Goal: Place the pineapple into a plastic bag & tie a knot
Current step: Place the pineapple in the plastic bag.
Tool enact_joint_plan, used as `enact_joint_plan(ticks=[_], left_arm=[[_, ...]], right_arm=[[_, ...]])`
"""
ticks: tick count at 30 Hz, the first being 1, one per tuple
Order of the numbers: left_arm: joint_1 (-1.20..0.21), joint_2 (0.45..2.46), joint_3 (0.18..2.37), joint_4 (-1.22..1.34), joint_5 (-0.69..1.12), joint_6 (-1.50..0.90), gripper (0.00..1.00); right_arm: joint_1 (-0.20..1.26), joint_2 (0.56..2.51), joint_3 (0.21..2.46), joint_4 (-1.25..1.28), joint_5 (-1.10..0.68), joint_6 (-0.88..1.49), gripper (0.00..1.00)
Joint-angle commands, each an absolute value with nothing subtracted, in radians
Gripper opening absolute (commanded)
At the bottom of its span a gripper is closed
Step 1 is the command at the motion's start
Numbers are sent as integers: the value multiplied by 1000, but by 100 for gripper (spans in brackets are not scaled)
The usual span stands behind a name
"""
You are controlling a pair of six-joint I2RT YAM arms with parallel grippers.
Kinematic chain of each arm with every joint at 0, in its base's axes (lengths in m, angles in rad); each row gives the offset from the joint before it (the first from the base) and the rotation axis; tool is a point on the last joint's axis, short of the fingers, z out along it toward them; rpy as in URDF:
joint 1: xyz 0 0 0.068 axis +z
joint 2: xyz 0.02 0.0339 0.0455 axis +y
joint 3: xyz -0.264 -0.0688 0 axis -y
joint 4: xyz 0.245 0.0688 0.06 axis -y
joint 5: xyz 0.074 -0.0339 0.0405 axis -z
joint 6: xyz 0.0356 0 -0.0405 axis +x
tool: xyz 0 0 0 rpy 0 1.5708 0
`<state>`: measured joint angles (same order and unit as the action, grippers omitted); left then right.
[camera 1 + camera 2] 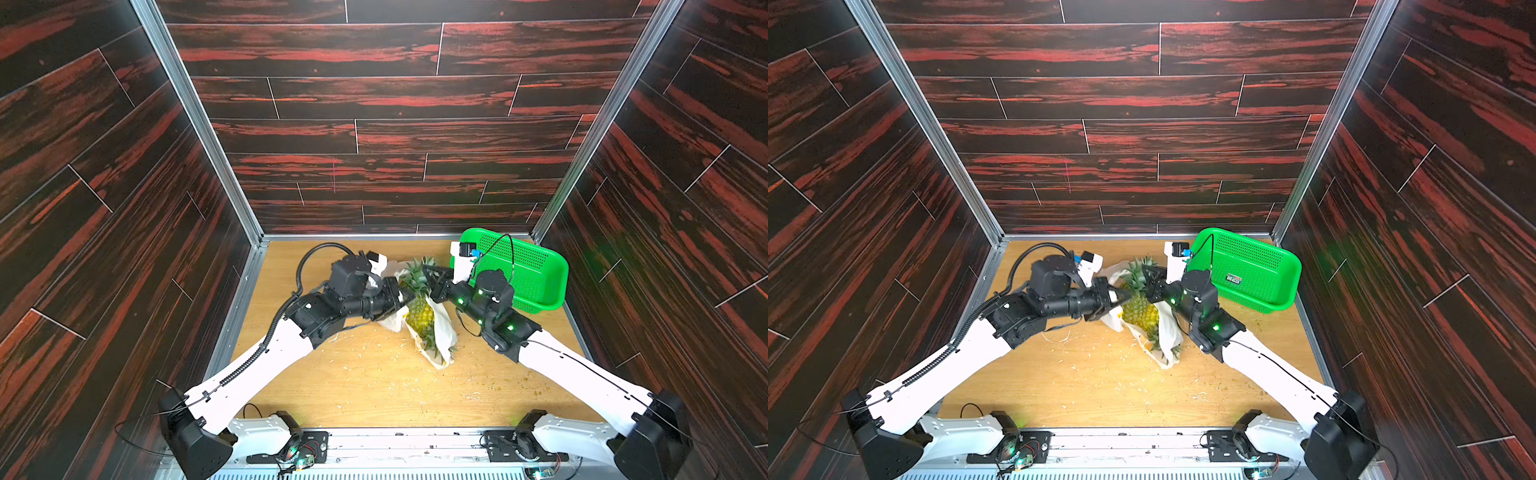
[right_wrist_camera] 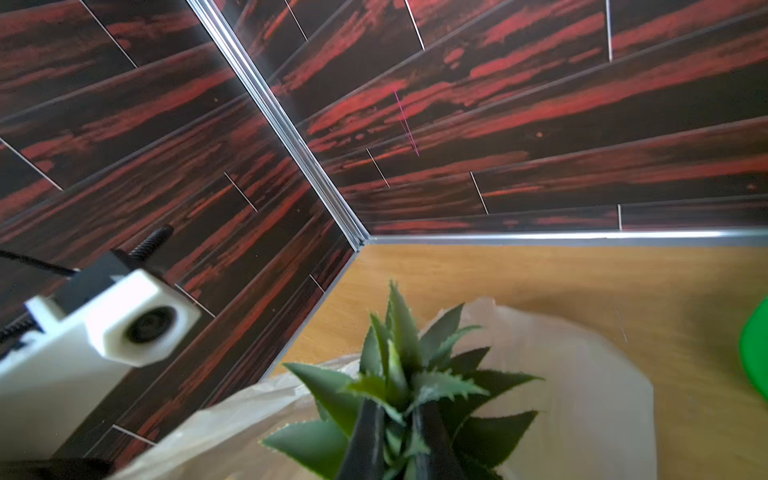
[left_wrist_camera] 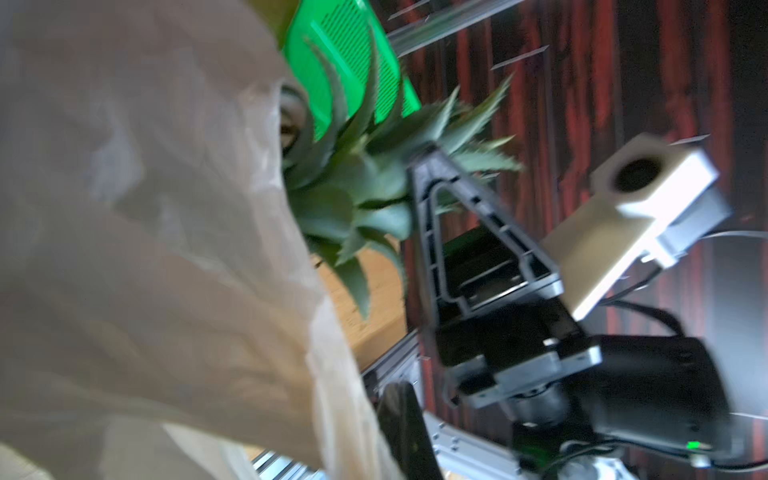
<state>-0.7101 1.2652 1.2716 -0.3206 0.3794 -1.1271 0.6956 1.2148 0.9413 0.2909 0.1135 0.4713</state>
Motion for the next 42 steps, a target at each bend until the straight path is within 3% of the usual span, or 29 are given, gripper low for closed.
enact_joint_plan(ticks=[1, 11, 18, 22, 30, 38, 42], left_arm=[[-682, 1215, 1303, -222, 389, -1230, 0], [-626, 1153, 1153, -103, 360, -1369, 0], [-621, 1151, 1122, -60, 316, -1445, 0], [-616, 1161, 1122, 28, 285, -1538, 0], [-617, 1224, 1263, 93, 291, -1607, 0], [-615, 1288, 1412, 85, 327, -1607, 0], [-615, 1277, 1385, 69, 320, -1601, 0]], right_arm=[[697, 1204, 1025, 431, 139, 446, 0], [703, 1183, 957, 454, 152, 491, 0], [768, 1224, 891, 708, 149, 527, 0], [845, 1254, 797, 1003, 203, 395, 0], [890, 1304, 596, 1386, 147, 15, 0], [871, 1282, 617, 1126, 52, -260, 0], [871, 1267, 623, 973, 39, -368, 14]])
